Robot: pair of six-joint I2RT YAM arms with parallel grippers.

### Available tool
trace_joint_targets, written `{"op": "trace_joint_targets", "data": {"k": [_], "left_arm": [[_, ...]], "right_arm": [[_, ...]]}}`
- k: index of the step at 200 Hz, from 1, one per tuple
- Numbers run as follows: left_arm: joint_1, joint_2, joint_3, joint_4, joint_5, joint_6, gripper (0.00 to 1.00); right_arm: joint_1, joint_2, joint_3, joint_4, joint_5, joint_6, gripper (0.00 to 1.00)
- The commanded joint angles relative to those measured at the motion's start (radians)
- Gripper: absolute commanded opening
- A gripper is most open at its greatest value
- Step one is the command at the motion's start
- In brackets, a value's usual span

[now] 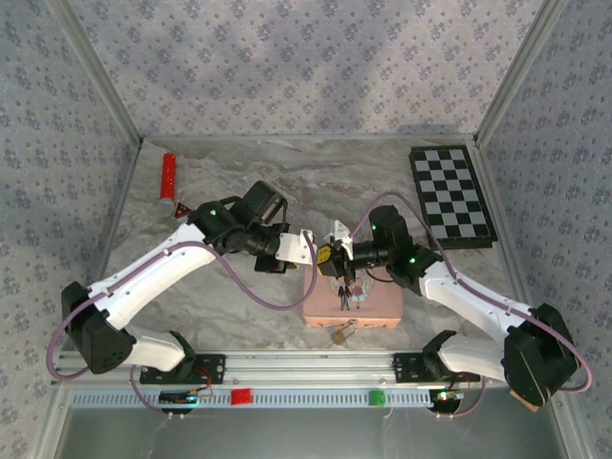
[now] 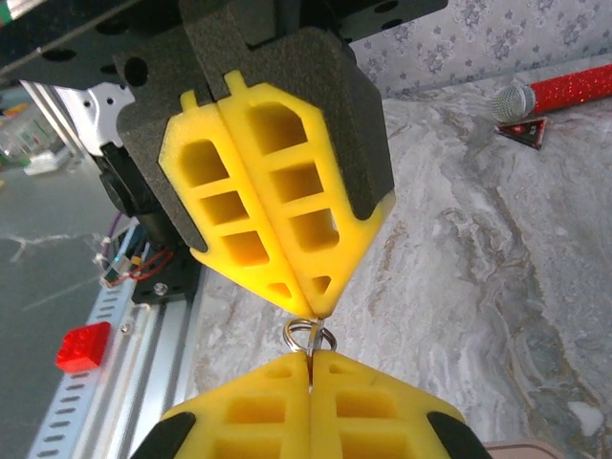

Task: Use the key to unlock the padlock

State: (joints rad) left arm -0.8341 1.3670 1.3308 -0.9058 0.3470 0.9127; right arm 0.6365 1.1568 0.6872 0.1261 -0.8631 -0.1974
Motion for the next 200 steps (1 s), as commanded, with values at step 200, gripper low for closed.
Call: {"op": "trace_joint_targets", "data": {"k": [200], "left_arm": [[0.256, -0.106, -0.193, 0.753, 0.802, -0.794, 0.27]], "right_arm": [[-0.137, -0.154, -0.274, 0.847, 0.067, 0.571, 0.0]]}}
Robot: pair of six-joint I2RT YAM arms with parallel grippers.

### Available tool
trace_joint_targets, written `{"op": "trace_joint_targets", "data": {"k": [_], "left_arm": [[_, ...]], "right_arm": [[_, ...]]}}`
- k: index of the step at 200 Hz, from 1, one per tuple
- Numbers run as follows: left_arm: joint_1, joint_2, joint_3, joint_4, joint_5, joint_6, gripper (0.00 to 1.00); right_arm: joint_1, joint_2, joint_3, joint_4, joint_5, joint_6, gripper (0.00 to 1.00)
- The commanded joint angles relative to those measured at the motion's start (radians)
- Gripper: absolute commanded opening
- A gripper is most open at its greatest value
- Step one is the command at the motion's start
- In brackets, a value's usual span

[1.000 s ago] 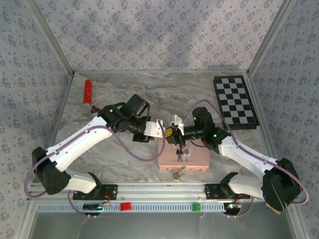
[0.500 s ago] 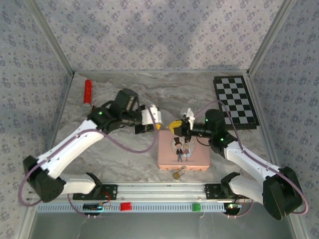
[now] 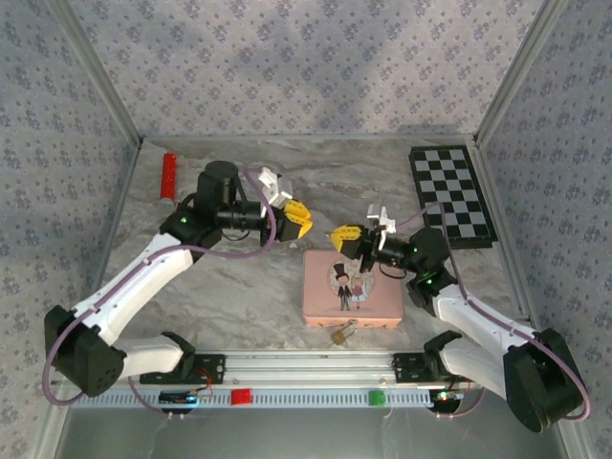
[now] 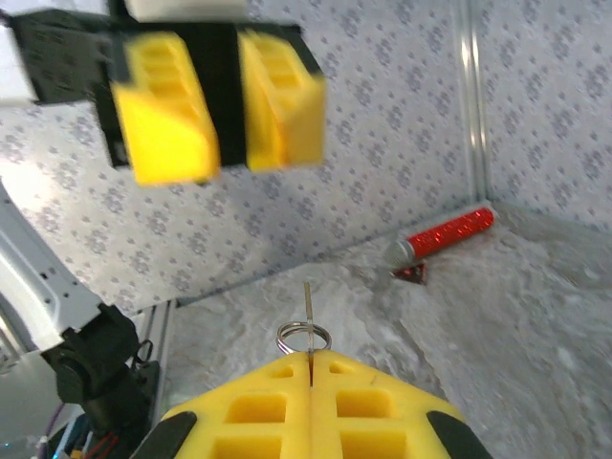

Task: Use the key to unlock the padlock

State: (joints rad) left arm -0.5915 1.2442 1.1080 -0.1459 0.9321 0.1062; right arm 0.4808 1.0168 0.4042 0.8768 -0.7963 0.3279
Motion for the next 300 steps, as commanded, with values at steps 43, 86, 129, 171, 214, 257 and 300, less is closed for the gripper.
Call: {"op": "trace_joint_targets", "data": {"k": [43, 86, 129, 171, 214, 257, 300], "left_arm": [[0.013, 0.051, 0.071, -0.138, 0.283, 0.109, 0.24], [0.008, 0.066, 0.085, -0.157, 0.267, 0.117, 0.24], [-0.005, 0.085, 0.101, -0.208, 0.223, 0.153, 0.23], [-0.012, 0.101, 0.104, -0.216, 0.158, 0.155, 0.21], [-0.012, 0.097, 0.085, -0.182, 0.083, 0.135, 0.24], [-0.001, 0.086, 0.076, -0.158, 0.076, 0.112, 0.23], [-0.002, 0.106, 0.092, -0.214, 0.103, 0.153, 0.28]], "right_arm": [[0.035, -0.027, 0.019, 0.102, -0.011, 0.047, 0.0], [0.053, -0.026, 0.034, 0.084, -0.026, 0.034, 0.0], [0.071, -0.023, 0.045, 0.071, -0.017, 0.016, 0.0], [0.074, -0.014, 0.052, 0.062, 0.014, 0.002, 0.0], [0.06, 0.02, 0.056, 0.063, 0.057, -0.01, 0.0], [0.054, 0.048, 0.059, 0.09, 0.031, 0.011, 0.0], [0.05, 0.028, 0.051, 0.089, 0.037, 0.009, 0.0]]}}
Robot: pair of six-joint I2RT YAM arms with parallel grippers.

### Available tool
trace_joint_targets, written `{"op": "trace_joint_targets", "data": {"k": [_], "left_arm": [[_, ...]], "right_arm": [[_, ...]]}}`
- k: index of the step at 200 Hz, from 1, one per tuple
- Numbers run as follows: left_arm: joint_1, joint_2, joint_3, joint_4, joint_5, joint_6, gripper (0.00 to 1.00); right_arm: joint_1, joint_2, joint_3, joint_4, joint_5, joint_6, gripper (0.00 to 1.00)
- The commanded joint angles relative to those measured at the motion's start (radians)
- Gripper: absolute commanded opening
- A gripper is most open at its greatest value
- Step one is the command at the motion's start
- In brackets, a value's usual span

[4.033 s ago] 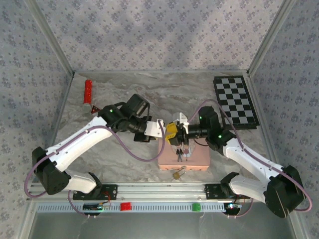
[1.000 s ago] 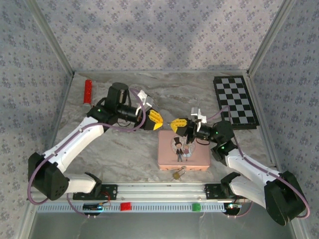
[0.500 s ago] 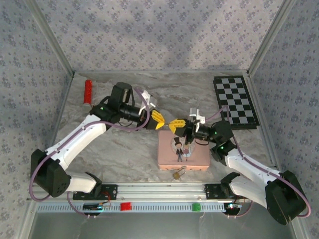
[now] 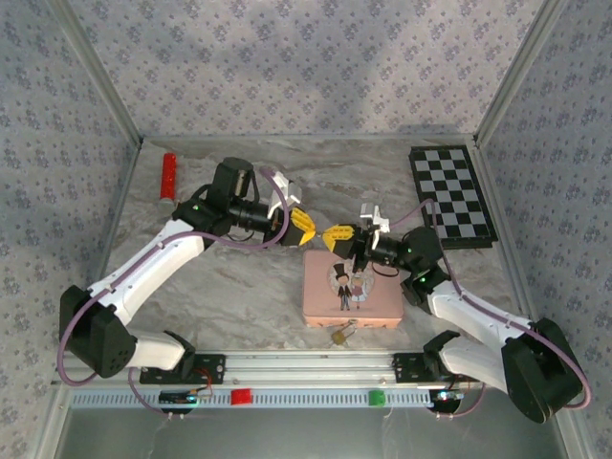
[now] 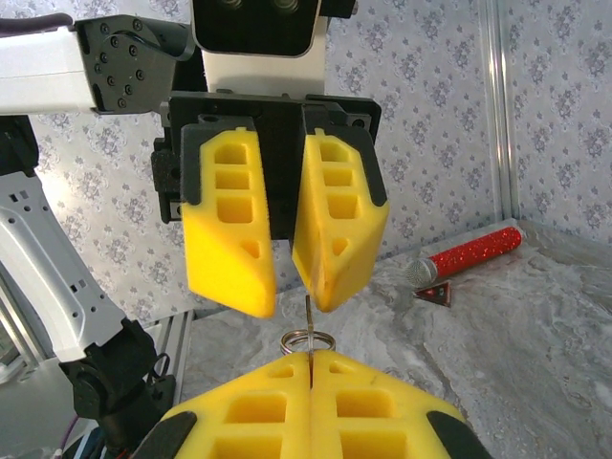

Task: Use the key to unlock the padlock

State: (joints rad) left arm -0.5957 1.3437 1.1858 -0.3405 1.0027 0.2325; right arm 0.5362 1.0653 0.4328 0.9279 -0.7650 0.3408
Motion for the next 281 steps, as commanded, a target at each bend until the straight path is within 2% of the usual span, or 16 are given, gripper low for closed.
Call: {"op": "trace_joint_targets", "data": {"k": [1, 41, 125, 134, 157, 222, 255, 281], "left_arm": [[0.003, 0.006, 0.014, -0.02, 0.032, 0.027, 0.28], [0.004, 0.011, 0.018, -0.029, 0.035, 0.031, 0.31], [0.005, 0.032, 0.038, -0.053, 0.063, 0.041, 0.11], [0.005, 0.03, 0.04, -0.054, 0.062, 0.038, 0.11], [0.004, 0.018, 0.036, -0.054, 0.062, 0.043, 0.21], [0.006, 0.001, 0.025, -0.042, 0.046, 0.038, 0.27], [0.009, -0.003, 0.017, -0.023, 0.04, 0.024, 0.28], [0.008, 0.003, 0.021, -0.025, 0.046, 0.022, 0.23]], "right_arm": [[-0.005, -0.021, 0.023, 0.038, 0.006, -0.004, 0.0], [-0.009, -0.028, 0.023, 0.031, 0.0, -0.006, 0.0], [-0.002, -0.012, 0.027, 0.032, 0.0, -0.008, 0.0], [0.0, -0.01, 0.026, 0.032, 0.002, -0.009, 0.0], [0.0, -0.009, 0.02, 0.029, 0.007, -0.014, 0.0], [0.001, -0.018, 0.017, 0.001, 0.0, -0.031, 0.0], [0.006, -0.021, 0.014, -0.017, 0.0, -0.043, 0.0], [0.011, -0.025, 0.015, -0.014, 0.005, -0.043, 0.0]]}}
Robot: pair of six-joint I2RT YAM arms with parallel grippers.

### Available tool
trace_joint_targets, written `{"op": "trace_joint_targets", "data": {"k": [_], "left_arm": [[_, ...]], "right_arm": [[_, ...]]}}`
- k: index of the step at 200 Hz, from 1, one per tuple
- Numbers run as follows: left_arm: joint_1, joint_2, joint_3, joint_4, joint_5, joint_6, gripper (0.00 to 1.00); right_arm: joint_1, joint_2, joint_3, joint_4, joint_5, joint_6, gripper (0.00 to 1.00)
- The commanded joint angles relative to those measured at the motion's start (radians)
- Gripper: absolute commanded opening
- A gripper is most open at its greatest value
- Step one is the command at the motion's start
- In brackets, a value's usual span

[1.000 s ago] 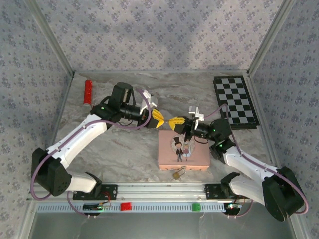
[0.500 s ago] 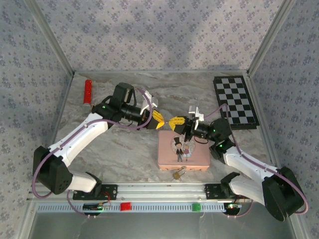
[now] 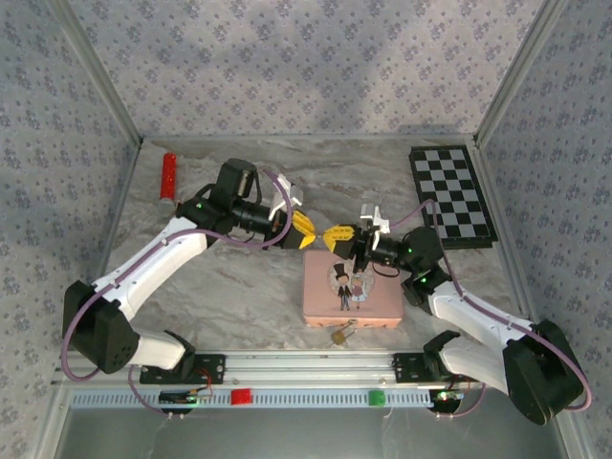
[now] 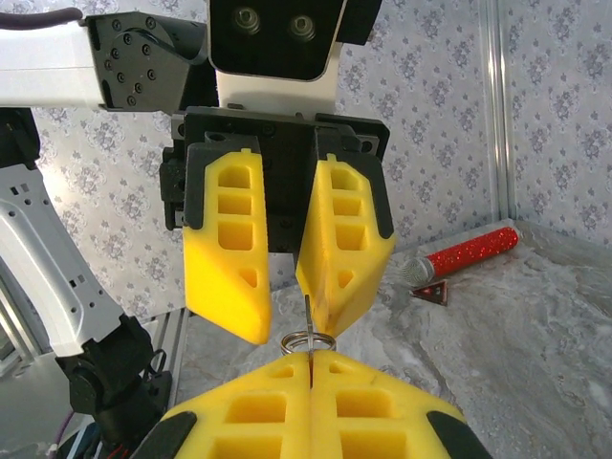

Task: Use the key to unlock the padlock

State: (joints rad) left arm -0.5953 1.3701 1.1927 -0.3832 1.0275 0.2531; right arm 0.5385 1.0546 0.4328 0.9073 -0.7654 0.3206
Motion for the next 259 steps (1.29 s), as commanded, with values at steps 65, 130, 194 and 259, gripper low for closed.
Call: {"op": "trace_joint_targets", "data": {"k": [65, 130, 194, 259], "left_arm": [[0.008, -0.02, 0.019, 0.004, 0.035, 0.013, 0.05], [-0.026, 0.018, 0.166, -0.22, -0.249, 0.074, 0.0], [-0.192, 0.257, 0.591, -0.808, -0.691, 0.267, 0.0], [-0.261, 0.275, 0.666, -0.878, -0.612, 0.352, 0.0]], "right_arm": [[0.012, -0.008, 0.017, -0.002, 0.014, -0.029, 0.0], [-0.023, -0.087, 0.004, -0.176, 0.135, -0.076, 0.44], [-0.116, -0.293, -0.138, -0.158, 0.093, -0.131, 0.62], [-0.05, -0.212, -0.124, -0.087, -0.058, -0.131, 0.6]]}}
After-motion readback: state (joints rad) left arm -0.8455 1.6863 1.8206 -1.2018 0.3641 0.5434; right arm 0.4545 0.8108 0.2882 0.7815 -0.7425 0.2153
